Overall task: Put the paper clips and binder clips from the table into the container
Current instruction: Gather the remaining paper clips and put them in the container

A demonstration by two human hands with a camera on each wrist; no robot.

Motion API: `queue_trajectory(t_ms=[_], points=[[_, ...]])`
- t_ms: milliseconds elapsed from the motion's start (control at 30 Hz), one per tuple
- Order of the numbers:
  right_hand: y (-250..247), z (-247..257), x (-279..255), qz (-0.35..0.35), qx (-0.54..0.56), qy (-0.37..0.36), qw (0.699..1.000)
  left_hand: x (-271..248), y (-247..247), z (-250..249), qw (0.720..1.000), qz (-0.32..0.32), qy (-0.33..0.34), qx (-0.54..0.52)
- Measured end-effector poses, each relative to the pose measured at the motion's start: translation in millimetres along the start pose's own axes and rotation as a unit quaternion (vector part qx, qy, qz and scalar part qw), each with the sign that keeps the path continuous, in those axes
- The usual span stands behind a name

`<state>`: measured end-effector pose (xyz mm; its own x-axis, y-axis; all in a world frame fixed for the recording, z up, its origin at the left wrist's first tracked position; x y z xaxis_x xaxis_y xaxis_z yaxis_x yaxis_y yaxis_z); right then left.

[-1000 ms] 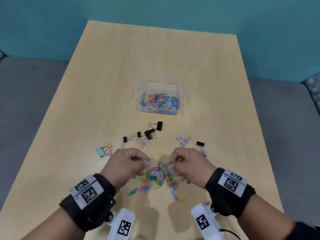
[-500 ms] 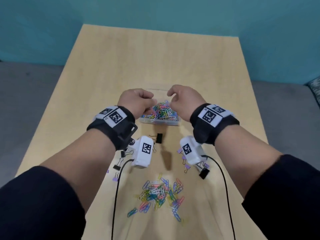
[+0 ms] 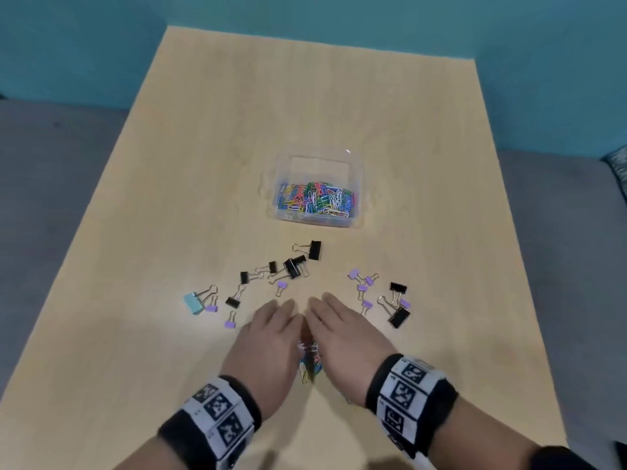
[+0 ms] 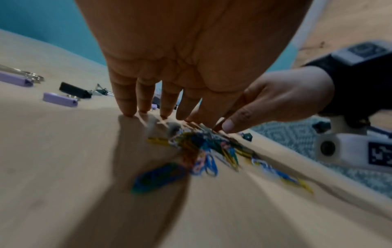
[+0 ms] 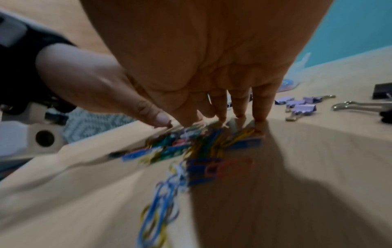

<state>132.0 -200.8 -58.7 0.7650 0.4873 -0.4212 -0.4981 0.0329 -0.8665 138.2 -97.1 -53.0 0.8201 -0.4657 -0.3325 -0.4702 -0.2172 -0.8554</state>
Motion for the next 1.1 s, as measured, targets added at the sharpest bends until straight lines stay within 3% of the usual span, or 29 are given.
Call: queue_trajectory(t_ms=[167,233,333,400,467,800,1100], points=[[13.7,14.2,-29.1,-0.013,-0.035,-0.028,0.999,-16.9,11.8,-0.2,0.998,0.002,0.053,0.017],[7.2,9.7,-40.1,-0.030,-0.001,-0.024,0.999,-27.0,4.9,9.9,0.999,-0.010,0.053,0.003],[-0.2,-10.4,-59.5,-0.030,0.050,0.064,0.996,-45.1,-5.2,30.4,0.998,-0.030,-0.008,-0.046],[8.5,-19.8,-71.8,-0.001,0.088,0.130,0.988,-52.4,0.0,34.1,0.997,-0.010,-0.035,-0.064],[16.7,-14.9,-72.2,0.013,0.099,0.148,0.984,-50.7,8.6,29.2,0.996,0.009,-0.044,-0.071],[12.5,0.3,-17.2,-0.086,0.093,0.108,0.986,-3.1,9.9,-4.7,0.995,-0.016,-0.065,-0.077],[-4.9,2.9,-11.4,-0.034,0.070,0.094,0.993,2.6,6.2,-5.4,0.998,-0.026,-0.040,-0.051]])
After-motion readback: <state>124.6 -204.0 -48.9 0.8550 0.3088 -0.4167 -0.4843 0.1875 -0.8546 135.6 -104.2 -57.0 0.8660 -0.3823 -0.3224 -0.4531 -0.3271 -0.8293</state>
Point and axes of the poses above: each hand's wrist, its own x-axis towards the middle knuckle, its own y-axis out of the palm, z = x × y, the point moved 8 cm from there along x, towards the middle knuckle, and after that the axes turned 3 degrees about -x, right-handed, at the moved point
